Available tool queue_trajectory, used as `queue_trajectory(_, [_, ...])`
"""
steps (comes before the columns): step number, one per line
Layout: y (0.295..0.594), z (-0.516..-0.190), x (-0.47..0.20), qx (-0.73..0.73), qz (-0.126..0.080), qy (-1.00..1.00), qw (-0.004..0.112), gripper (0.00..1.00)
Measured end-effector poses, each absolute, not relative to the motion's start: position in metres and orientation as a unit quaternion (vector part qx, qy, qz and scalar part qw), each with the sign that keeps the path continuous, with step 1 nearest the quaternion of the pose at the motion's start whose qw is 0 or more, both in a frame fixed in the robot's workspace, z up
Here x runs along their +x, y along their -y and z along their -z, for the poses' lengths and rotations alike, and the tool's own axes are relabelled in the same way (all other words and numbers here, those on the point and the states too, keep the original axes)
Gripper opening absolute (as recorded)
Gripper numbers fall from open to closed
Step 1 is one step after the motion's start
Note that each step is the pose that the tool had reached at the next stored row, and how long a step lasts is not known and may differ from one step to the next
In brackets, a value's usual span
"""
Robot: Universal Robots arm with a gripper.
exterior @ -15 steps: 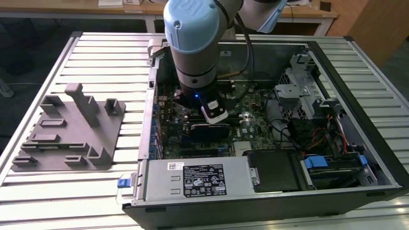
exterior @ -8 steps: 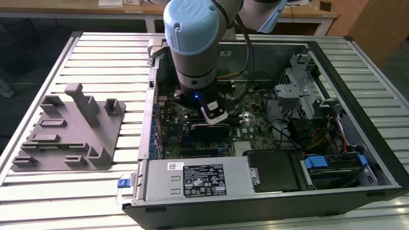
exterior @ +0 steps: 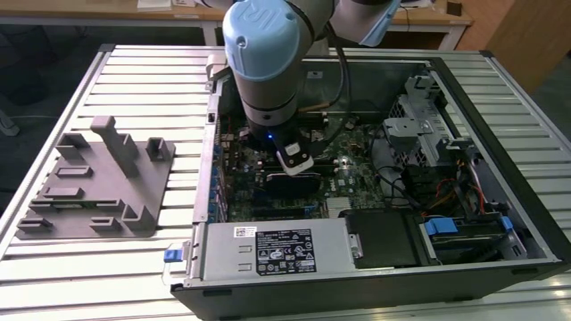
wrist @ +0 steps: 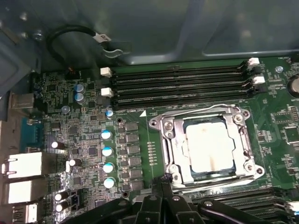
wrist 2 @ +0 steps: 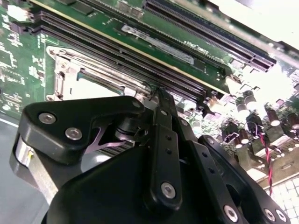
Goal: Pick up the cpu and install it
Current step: 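Install the second cpu locking lever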
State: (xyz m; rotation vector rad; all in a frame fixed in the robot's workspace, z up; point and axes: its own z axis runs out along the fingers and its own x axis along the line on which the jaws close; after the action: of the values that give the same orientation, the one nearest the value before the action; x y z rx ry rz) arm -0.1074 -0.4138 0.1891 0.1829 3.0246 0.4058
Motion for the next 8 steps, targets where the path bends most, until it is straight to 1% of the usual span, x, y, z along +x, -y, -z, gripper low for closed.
queue_trajectory(8, [0.4123,-0.1873,-0.1086,0.059,-0.133,-0.988,0.042,0.11])
